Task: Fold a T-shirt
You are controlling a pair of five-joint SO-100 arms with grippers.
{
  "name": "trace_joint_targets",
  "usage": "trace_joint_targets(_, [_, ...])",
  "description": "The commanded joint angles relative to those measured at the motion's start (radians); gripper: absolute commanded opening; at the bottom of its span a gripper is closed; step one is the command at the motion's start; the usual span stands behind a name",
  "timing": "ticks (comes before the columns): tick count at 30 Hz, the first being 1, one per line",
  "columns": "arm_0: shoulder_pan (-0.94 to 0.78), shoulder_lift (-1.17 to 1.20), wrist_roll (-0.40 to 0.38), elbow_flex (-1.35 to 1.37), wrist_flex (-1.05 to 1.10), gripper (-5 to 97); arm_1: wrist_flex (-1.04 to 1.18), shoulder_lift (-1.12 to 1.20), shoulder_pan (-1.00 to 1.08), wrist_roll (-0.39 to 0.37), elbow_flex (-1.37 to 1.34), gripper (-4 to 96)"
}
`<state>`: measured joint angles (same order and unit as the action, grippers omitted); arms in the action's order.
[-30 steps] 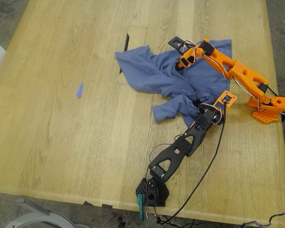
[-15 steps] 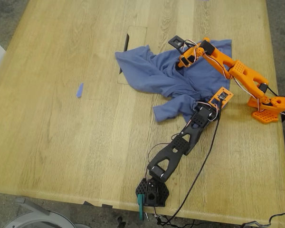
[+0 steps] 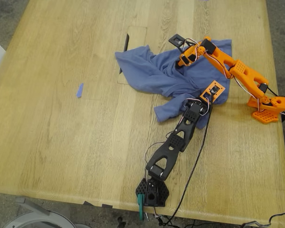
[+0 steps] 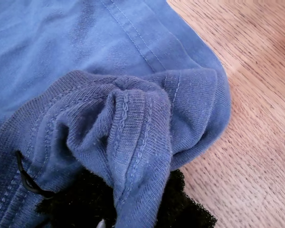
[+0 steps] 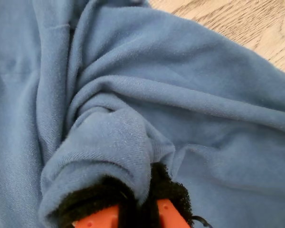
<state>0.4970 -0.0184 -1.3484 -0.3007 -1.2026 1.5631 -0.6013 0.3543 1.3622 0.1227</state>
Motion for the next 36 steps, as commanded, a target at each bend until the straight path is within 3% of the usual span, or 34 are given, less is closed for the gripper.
trace_joint_targets(1, [-0.121, 0.081, -0.018, -0.029, -0.04, 0, 0.002, -0.12, 0.021, 0.008, 0.018, -0.2])
trace_joint_targets(14, [-0.301, 0.499, -0.023, -0.029, -0.245, 0, -0.044, -0.227, 0.023, 0.014, 0.018, -0.2])
trace_joint_targets(36, [-0.374, 1.034, -0.017, -0.031, -0.476, 0, -0.173, -0.416, -0.009, 0.025, 0.018, -0.2])
